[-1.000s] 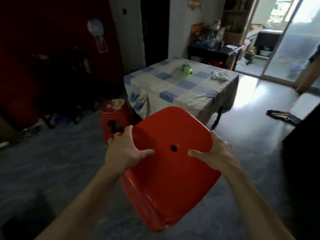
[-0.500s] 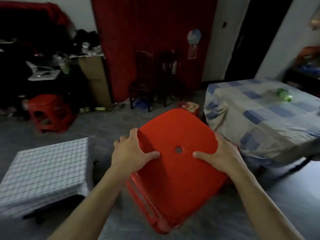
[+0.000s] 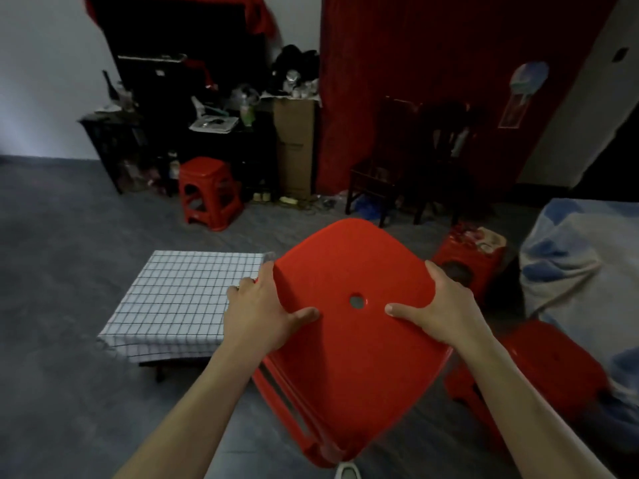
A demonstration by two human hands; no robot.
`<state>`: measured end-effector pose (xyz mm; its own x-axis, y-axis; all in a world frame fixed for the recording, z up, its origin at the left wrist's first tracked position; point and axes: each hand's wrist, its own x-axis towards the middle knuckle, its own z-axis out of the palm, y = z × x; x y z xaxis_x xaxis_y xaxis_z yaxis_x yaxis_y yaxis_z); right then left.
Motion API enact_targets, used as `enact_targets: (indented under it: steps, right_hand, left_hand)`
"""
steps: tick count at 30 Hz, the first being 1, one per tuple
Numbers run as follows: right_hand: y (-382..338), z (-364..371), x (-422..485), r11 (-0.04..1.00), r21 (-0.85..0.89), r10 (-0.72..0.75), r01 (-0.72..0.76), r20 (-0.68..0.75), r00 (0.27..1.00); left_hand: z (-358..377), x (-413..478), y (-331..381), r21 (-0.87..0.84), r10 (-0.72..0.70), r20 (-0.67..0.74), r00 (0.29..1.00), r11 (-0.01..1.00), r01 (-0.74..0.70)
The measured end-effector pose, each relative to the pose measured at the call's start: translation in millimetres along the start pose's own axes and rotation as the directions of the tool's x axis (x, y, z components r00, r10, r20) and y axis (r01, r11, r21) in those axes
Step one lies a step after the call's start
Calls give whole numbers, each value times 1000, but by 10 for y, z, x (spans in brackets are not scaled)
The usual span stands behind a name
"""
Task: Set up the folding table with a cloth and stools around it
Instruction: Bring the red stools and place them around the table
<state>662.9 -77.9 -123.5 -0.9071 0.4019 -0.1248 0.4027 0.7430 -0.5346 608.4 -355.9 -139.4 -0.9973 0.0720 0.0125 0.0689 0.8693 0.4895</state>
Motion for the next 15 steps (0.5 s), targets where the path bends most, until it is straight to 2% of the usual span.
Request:
enact_targets:
  steps: [7,15]
  right_hand:
    - [150,76,1124,996,81,-45,39,67,997]
    - [189,25,2160,999,47,-26,21,95,995]
  left_hand:
    - [235,859,395,68,-60,16,998,996,58]
    - [497,1890,728,86,-72,50,996,994,68]
